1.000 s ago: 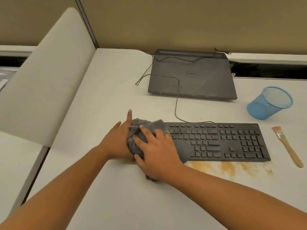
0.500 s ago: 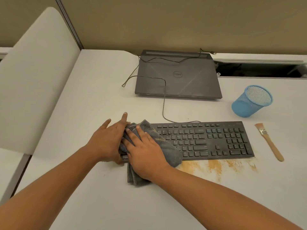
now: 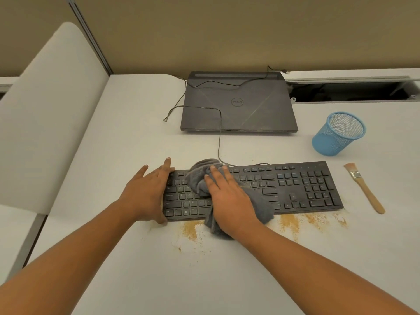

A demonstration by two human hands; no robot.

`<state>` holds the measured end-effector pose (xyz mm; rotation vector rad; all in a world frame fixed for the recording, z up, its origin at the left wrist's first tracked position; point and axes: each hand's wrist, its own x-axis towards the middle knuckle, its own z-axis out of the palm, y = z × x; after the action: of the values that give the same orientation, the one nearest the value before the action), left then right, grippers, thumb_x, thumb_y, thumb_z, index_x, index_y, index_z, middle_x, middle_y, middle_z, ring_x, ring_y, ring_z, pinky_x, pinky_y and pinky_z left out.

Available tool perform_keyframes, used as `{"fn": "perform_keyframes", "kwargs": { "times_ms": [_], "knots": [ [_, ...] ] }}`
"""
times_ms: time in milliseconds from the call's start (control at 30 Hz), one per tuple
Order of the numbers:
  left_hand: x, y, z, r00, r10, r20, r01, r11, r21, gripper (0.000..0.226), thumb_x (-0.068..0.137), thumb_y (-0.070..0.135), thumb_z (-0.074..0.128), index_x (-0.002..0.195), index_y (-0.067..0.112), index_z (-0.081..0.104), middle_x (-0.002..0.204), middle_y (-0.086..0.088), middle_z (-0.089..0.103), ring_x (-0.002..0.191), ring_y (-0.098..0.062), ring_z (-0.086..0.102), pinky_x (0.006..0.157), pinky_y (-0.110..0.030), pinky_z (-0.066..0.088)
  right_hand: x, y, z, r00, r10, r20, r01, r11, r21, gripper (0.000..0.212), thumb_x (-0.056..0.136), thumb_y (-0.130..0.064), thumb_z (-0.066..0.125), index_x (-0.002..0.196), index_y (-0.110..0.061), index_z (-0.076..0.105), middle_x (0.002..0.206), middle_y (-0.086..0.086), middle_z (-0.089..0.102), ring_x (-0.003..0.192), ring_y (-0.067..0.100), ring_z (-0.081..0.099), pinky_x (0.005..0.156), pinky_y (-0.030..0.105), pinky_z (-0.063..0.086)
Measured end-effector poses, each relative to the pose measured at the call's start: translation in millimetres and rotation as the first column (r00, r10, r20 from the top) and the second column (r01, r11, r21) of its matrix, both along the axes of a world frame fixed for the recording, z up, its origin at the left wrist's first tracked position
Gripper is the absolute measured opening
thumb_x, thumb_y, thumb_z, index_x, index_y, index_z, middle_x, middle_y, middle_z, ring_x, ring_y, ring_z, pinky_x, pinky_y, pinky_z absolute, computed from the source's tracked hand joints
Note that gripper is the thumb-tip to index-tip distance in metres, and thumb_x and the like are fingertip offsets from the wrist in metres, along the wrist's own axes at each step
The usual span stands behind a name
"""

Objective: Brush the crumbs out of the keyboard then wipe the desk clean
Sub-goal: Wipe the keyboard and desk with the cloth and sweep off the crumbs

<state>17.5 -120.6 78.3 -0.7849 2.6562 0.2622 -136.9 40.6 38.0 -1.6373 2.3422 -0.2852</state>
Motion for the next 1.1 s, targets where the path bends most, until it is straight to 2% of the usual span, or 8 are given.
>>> {"fn": "perform_keyframes", "kwargs": {
  "times_ms": [333,500,600,733,867,933,1000,1100],
  "knots": [
    [1.6,-0.7,-2.3,1.0,0.02,-0.024,-0.02,1.0,0.01,0.156,0.045,0.06,0.086,0.151,0.019,-0.022,0.159,0.014,0.024,0.146,-0.007,0.022,0.122,-0.036,-0.004,-91.5,68.4,4.4,0.944,-0.321,-0.077,0.323,0.946,0.021,0.062,0.101,-0.016,0.04,0.157,-0.019,0.014,0.166,-0.002,-0.001,0.152,0.022,-0.007,0.124,0.041,0.009],
    [0.6,-1.0,-6.5,0.999,0.025,-0.039,-0.024,1.0,0.011,0.157,0.045,0.06,0.087,0.151,0.021,-0.021,0.158,0.013,0.026,0.145,-0.009,0.025,0.123,-0.036,-0.001,-151.3,116.8,1.0,0.848,-0.522,-0.087,0.524,0.851,0.002,0.055,0.102,-0.007,0.034,0.156,-0.015,0.024,0.166,0.002,0.007,0.153,0.024,-0.001,0.122,0.042,0.014],
    [1.9,-1.7,-8.8,0.998,0.024,-0.051,-0.023,1.0,0.019,0.157,0.044,0.06,0.087,0.15,0.022,-0.022,0.158,0.014,0.025,0.145,-0.009,0.026,0.122,-0.036,0.0,-167.2,129.6,4.2,0.838,-0.544,-0.053,0.545,0.839,0.006,0.056,0.101,-0.003,0.035,0.155,-0.016,0.027,0.166,0.0,0.009,0.153,0.022,0.001,0.122,0.043,0.015],
    [2.6,-3.1,-10.6,0.998,0.025,-0.063,-0.023,0.999,0.039,0.158,0.043,0.059,0.087,0.15,0.023,-0.023,0.159,0.014,0.025,0.144,-0.01,0.028,0.122,-0.036,0.001,-144.0,108.9,23.3,0.901,-0.434,0.011,0.432,0.893,-0.129,0.054,0.101,-0.007,0.035,0.153,-0.021,0.033,0.165,-0.005,0.012,0.152,0.017,0.004,0.124,0.043,0.011],
    [3.1,-6.1,-12.3,0.995,0.035,-0.089,-0.028,0.997,0.07,0.163,0.039,0.06,0.087,0.149,0.024,-0.027,0.158,0.013,0.028,0.142,-0.011,0.032,0.121,-0.035,0.003,-53.6,52.6,52.9,0.998,-0.003,0.068,0.016,0.983,-0.183,0.033,0.104,-0.039,0.03,0.133,-0.041,0.046,0.162,-0.017,0.006,0.151,0.013,0.004,0.12,0.044,0.013],
    [6.6,-11.0,-13.8,0.993,0.027,-0.114,-0.016,0.995,0.102,0.164,0.039,0.064,0.084,0.144,0.027,-0.037,0.159,0.013,0.027,0.141,-0.011,0.034,0.121,-0.035,0.005,1.2,17.9,44.7,0.965,0.257,-0.047,-0.261,0.939,-0.222,0.029,0.1,-0.033,0.047,0.128,-0.036,0.053,0.163,-0.004,0.02,0.151,0.025,0.014,0.113,0.04,0.026],
    [10.6,-16.5,-16.5,0.989,0.007,-0.145,0.013,0.991,0.137,0.159,0.045,0.068,0.078,0.139,0.029,-0.044,0.159,0.014,0.026,0.141,-0.01,0.034,0.121,-0.033,0.004,44.0,-15.1,24.7,0.91,0.385,-0.151,-0.406,0.901,-0.151,0.034,0.096,-0.026,0.049,0.127,-0.023,0.062,0.155,0.01,0.038,0.147,0.038,0.025,0.111,0.044,0.036],
    [13.2,-18.6,-17.2,0.984,0.032,-0.174,0.001,0.983,0.184,0.158,0.051,0.062,0.084,0.142,0.025,-0.041,0.157,0.012,0.03,0.14,-0.012,0.038,0.121,-0.032,0.003,64.5,-44.9,4.4,0.92,0.371,-0.125,-0.377,0.926,-0.03,0.043,0.096,-0.029,0.05,0.135,-0.014,0.058,0.155,0.012,0.036,0.15,0.04,0.011,0.122,0.05,0.015]
  ]
}}
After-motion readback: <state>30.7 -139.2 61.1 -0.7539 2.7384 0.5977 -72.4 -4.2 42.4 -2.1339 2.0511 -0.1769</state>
